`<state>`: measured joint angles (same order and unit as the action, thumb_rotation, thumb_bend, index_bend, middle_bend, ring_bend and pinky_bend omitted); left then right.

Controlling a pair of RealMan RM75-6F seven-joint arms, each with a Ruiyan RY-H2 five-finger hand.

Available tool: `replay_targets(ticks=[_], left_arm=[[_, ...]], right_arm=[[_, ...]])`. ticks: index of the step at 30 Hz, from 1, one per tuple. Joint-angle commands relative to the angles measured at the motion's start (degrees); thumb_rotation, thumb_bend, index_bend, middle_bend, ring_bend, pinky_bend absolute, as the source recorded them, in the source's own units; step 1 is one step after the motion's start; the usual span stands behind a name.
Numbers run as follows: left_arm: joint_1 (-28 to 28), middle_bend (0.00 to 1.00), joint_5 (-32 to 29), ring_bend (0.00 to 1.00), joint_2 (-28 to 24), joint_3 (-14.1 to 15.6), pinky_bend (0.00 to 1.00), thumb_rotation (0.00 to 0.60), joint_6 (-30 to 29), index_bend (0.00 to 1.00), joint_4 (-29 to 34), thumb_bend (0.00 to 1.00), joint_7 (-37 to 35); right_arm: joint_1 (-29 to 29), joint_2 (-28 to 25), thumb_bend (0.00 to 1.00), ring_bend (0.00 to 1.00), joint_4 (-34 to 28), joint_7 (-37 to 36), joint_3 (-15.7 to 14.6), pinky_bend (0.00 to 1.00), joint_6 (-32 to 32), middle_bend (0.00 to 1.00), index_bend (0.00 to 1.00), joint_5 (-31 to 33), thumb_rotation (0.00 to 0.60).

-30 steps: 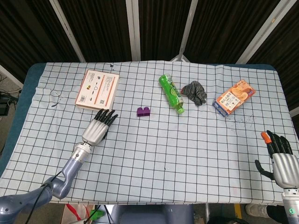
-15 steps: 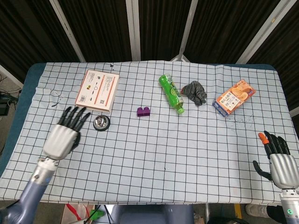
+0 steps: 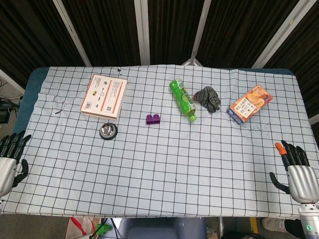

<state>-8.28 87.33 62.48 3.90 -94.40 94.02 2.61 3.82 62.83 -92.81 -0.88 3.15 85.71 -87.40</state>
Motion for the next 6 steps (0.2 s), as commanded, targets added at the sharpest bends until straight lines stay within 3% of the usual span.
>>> replay_targets(ticks=[1, 6], left_arm=[[1.2, 0.0, 1.5, 0.0, -0.3, -0.1, 0.03, 0.6, -0.9, 0.0, -1.8, 0.95, -1.6], [2.4, 0.0, 2.5, 0.0, -0.4, -0.2, 0.03, 0.6, -1.8, 0.0, -1.9, 0.95, -1.7]], right_arm=[[0.0, 0.0, 0.39, 0.0, -0.2, 0.4, 0.0, 0.0, 0.1, 0.0, 0.08, -0.2, 0.6], [-0.1, 0.0, 0.39, 0.0, -0.6, 0.9, 0.0, 0.0, 0.6, 0.0, 0.08, -0.6, 0.6]])
